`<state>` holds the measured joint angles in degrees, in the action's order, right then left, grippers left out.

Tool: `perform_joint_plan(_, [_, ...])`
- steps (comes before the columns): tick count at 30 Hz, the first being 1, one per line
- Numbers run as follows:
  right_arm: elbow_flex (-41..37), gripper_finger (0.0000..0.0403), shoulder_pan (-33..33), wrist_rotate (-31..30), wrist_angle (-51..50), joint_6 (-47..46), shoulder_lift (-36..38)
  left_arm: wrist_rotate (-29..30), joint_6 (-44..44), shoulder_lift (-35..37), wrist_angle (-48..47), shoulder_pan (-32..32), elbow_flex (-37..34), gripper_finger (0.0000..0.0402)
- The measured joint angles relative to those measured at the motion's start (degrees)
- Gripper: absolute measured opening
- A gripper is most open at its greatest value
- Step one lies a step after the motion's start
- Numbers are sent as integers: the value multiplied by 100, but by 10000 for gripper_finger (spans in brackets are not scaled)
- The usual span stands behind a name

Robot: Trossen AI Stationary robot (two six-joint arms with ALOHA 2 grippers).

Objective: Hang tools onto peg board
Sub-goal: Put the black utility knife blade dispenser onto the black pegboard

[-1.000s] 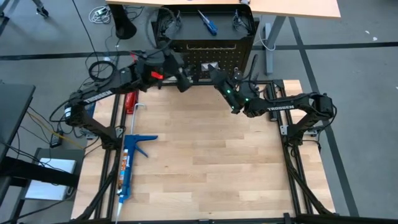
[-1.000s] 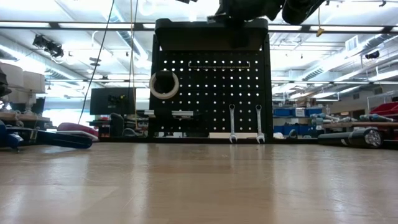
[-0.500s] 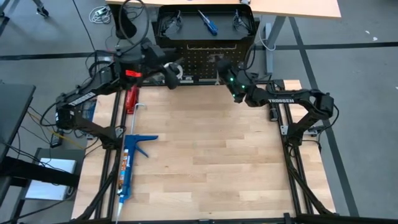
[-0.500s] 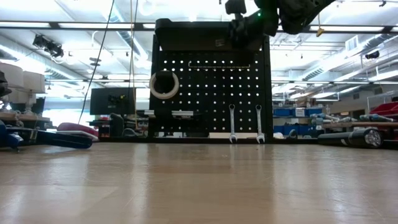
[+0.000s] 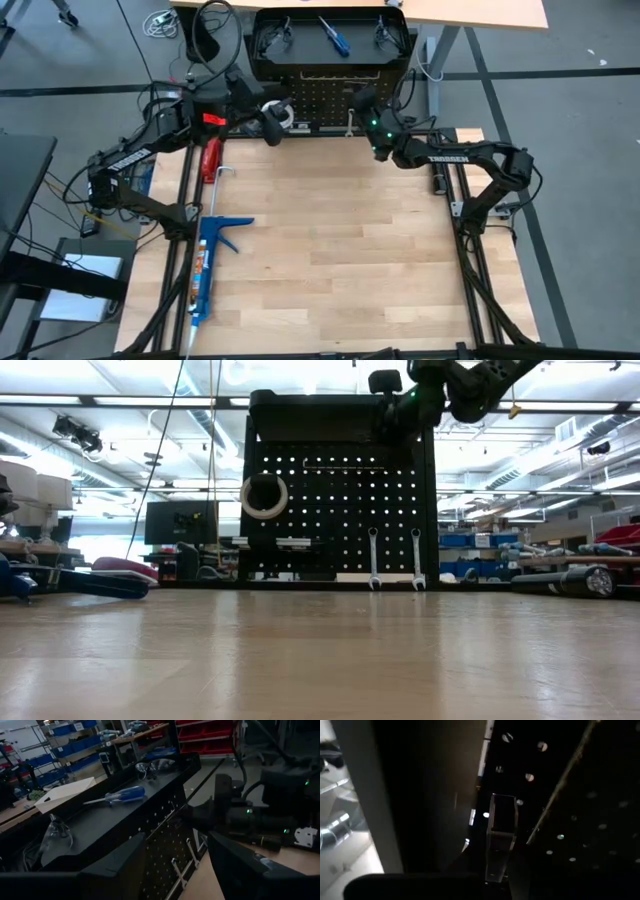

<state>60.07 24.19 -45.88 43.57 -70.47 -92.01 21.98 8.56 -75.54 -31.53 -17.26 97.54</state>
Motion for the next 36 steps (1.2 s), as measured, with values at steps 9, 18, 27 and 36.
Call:
perform_joint_plan(9, [949, 57, -477, -929, 220, 375, -815, -87, 26, 84, -66, 2, 0, 219])
perform_joint_plan(18, [1813, 59, -398, -1037, 36, 774, -1199, -92, 179, 143, -73, 2, 0, 219])
perform_joint_plan(27, [1865, 63, -144, -993, -610, 316, -1195, -96, 188, 190, -106, 2, 0, 218])
perform_joint_plan(36, [1865, 63, 14, -979, -970, 198, -1195, -103, 188, 185, -126, 2, 0, 218])
